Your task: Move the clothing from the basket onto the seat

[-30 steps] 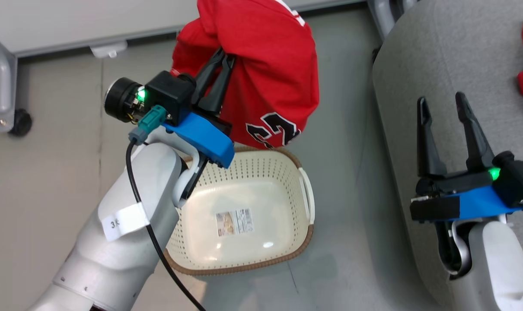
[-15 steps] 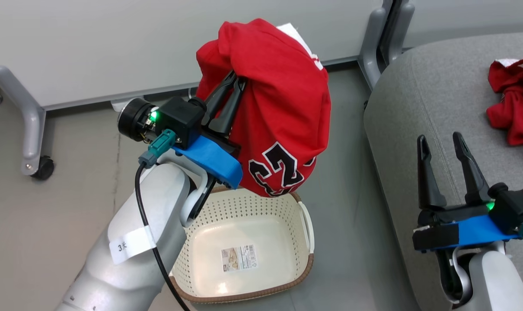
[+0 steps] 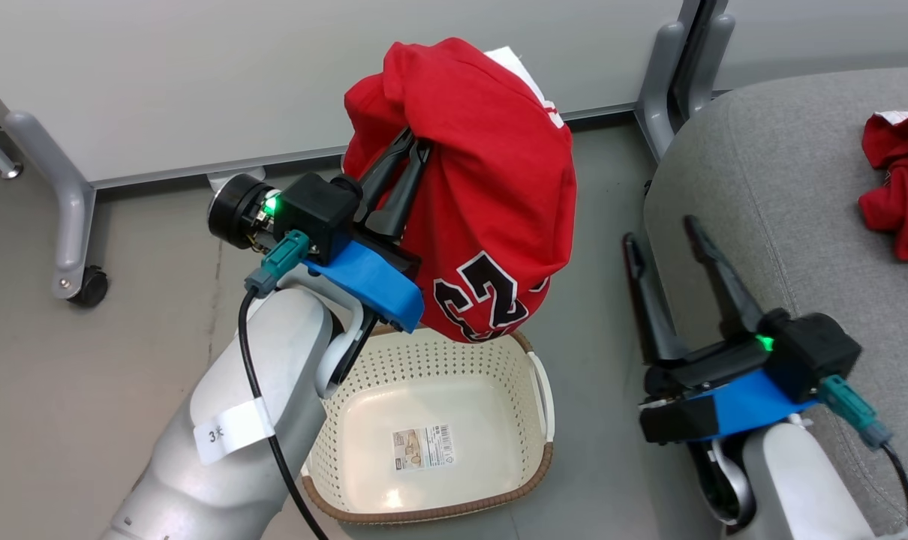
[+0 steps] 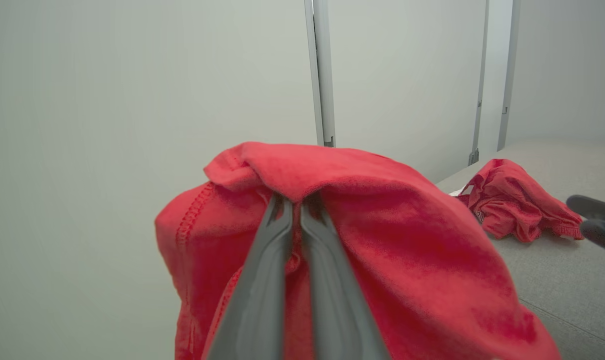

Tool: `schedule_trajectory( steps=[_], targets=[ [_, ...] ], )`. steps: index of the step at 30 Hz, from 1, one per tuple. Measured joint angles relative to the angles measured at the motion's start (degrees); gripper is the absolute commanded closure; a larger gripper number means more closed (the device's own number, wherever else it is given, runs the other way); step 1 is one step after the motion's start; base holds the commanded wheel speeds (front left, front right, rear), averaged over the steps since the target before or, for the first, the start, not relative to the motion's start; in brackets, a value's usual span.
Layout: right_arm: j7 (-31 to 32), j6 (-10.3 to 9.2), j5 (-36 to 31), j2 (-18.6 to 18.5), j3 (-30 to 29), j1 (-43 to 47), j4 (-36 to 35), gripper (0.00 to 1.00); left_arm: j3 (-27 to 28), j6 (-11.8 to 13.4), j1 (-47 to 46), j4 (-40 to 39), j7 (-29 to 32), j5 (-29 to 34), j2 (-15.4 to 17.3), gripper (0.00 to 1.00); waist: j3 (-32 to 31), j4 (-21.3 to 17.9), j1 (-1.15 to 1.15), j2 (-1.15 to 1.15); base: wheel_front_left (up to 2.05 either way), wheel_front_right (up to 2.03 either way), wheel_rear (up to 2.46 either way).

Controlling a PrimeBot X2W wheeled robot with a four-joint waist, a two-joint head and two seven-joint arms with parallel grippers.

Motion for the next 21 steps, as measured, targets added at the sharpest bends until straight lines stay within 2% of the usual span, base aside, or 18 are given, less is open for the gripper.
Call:
schedule_trajectory(
  steps=[9, 21],
  targets=[
    [0.0, 0.0, 1.35, 0.02, 8.98, -3.92, 3.07, 0.0, -0.4, -0.09, -0.28, -0.19, 0.0, 0.31, -0.57, 1.0, 0.97, 0.95, 0.0, 0.0, 0.0, 0.0, 0.0],
    [0.0, 0.0, 4.46, 0.03, 13.12, -11.65, 11.38, 0.0, -2.6, -0.25, -1.12, -0.99, 0.0, 0.89, -2.37, 1.0, 2.1, 3.05, 0.01, 0.0, 0.0, 0.0, 0.0]
  ],
)
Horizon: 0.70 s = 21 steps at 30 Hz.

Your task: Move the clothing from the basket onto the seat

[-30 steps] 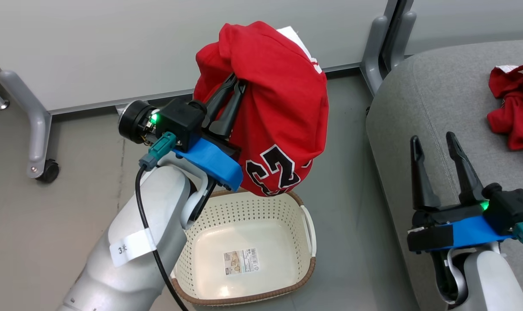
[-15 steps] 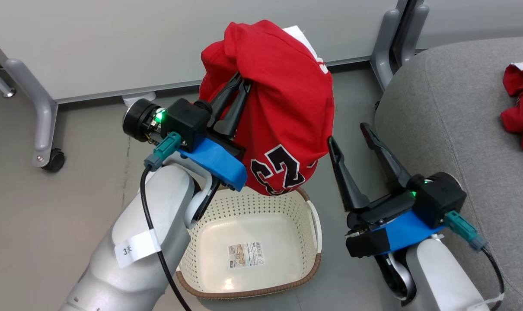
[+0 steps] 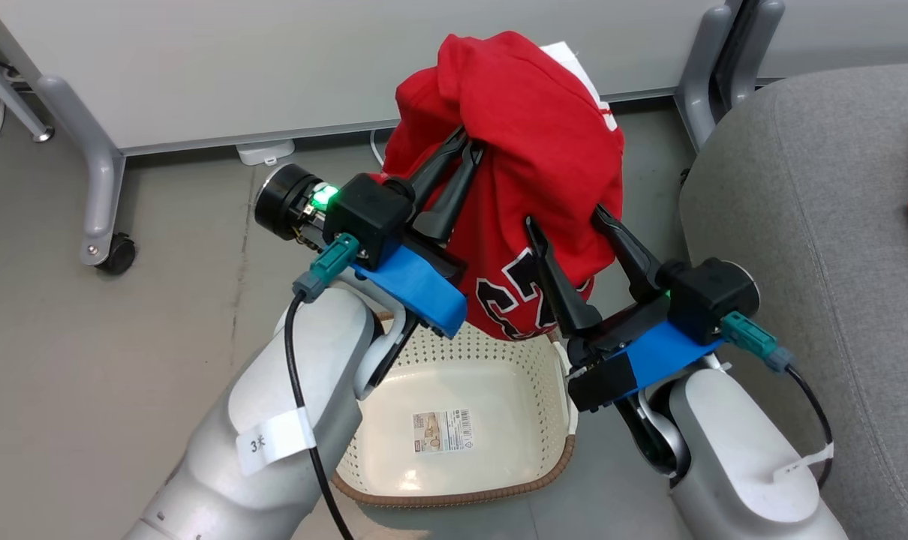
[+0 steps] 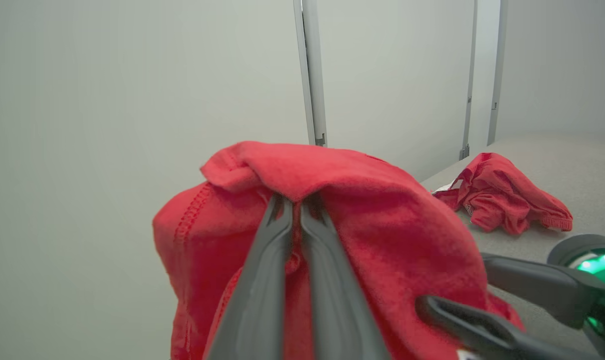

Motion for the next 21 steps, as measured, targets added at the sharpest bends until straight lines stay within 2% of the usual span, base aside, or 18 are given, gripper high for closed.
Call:
schedule_trajectory(
  steps=[3, 4, 5, 21],
  targets=[
    [0.0, 0.0, 0.58, 0.0, 0.68, -1.57, 2.14, 0.0, -0.62, -0.01, -0.03, -0.37, 0.0, 0.04, -0.42, 1.0, 0.25, 0.39, 0.0, 0.0, 0.0, 0.0, 0.0],
    [0.0, 0.0, 1.09, 0.01, 0.96, -2.03, 2.91, 0.89, -0.77, -0.01, -0.04, -0.46, 0.0, 0.04, -0.57, 1.0, 0.3, 0.52, 0.0, 0.0, 0.0, 0.0, 0.0],
    [0.0, 0.0, 1.38, 0.01, 1.1, -2.4, 3.37, 1.0, -0.91, -0.01, -0.05, -0.49, 0.0, 0.04, -0.66, 1.0, 0.36, 0.61, 0.0, 0.0, 0.0, 0.0, 0.0],
    [0.0, 0.0, 2.45, 0.01, 1.27, -4.04, 4.75, 1.0, -1.43, -0.01, -0.22, -0.56, 0.0, -0.03, -0.82, 1.0, 0.61, 0.41, 0.0, 0.0, 0.0, 0.0, 0.0]
  ],
)
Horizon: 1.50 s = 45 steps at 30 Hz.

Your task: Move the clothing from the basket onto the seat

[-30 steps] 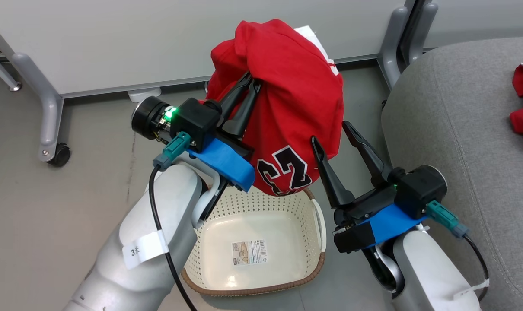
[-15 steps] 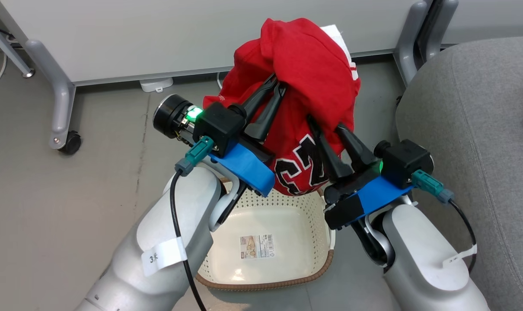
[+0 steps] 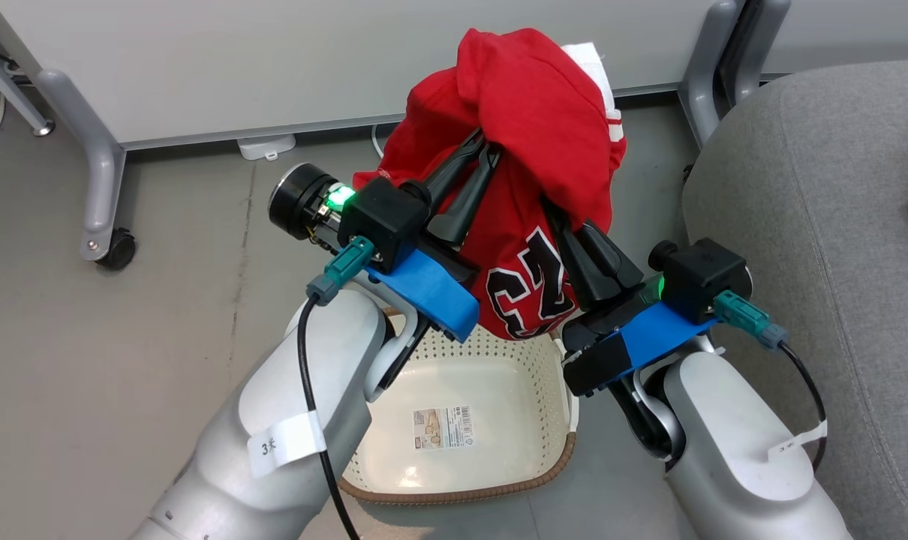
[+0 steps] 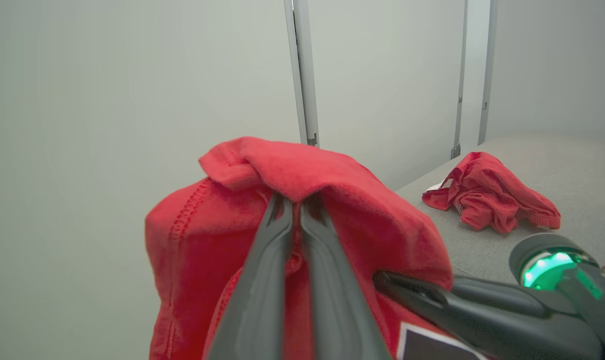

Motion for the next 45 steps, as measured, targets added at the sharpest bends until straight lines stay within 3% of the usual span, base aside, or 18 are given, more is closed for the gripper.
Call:
schedule_trajectory(
  steps=[2, 4, 23, 45],
  targets=[
    [0.0, 0.0, 0.01, 0.0, 0.0, 0.0, -0.01, 1.0, 0.1, 0.0, 0.0, 0.42, 0.0, 0.0, -0.01, 1.0, 0.02, -0.11, 0.0, 0.0, 0.0, 0.0, 0.0],
    [0.0, 0.0, 0.04, -0.01, -0.01, 0.0, -0.09, 1.0, 0.35, 0.0, 0.0, 1.05, 0.0, 0.01, 0.09, 0.0, 0.02, -0.19, 0.0, 0.0, 0.0, 0.0, 0.0],
    [0.0, 0.0, -1.74, 0.0, -3.33, 0.22, -2.54, 1.0, 1.05, 0.0, 0.25, 1.51, -0.01, 1.69, 0.23, 0.0, 0.59, -2.03, 0.0, 0.0, 0.0, 0.0, 0.0],
    [0.01, 0.0, -5.26, -0.03, -20.17, 3.25, -11.7, 1.0, -5.13, -0.01, 0.21, -0.55, -0.01, 1.75, 1.45, 0.0, 7.62, -13.39, 0.0, 0.0, 0.0, 0.0, 0.0]
  ],
)
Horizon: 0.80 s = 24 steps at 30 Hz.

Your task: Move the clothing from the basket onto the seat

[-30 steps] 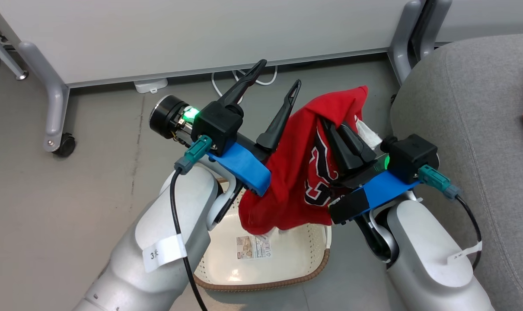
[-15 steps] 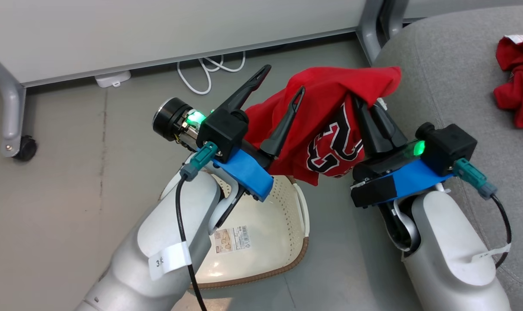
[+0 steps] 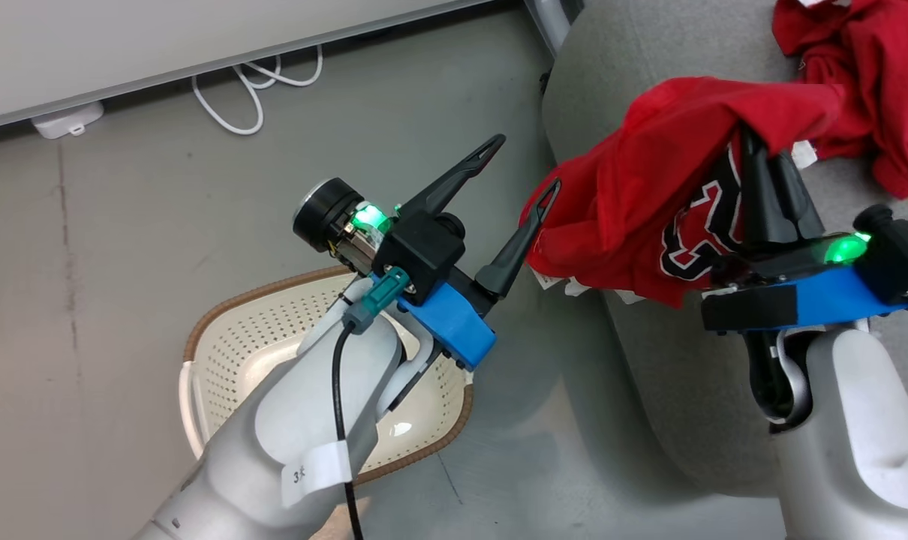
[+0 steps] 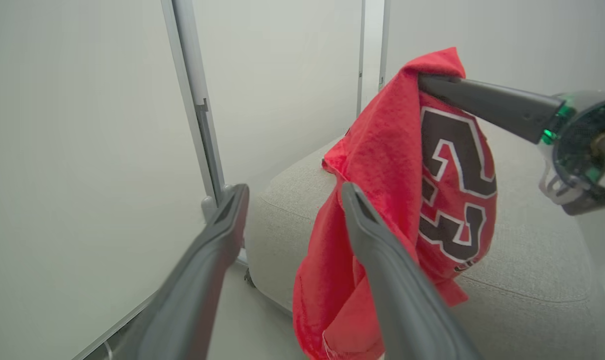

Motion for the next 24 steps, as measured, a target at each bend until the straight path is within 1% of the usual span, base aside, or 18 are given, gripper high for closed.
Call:
schedule_trajectory(
  steps=[11, 17, 24],
  targets=[
    [-0.01, 0.0, 0.08, -0.01, -7.39, 3.55, -3.13, 1.0, -5.45, 0.0, -0.08, -0.56, 0.0, -0.68, 0.75, 0.0, 2.74, -5.63, 0.0, 0.0, 0.0, 0.0, 0.0],
    [0.0, 0.0, 0.62, -0.02, -8.73, 5.09, -3.66, 1.0, -6.94, 0.0, -0.08, -0.52, 0.0, -1.1, 1.01, 0.0, 3.53, -7.53, 0.0, 0.0, 0.0, 0.0, 0.0],
    [0.0, 0.0, 1.03, -0.01, -9.09, 5.0, -4.07, 1.0, -6.83, 0.0, -0.61, -1.03, 0.0, -0.93, 1.43, 0.0, 4.35, -7.95, 0.0, 0.0, 0.0, 0.0, 0.0]
  ],
)
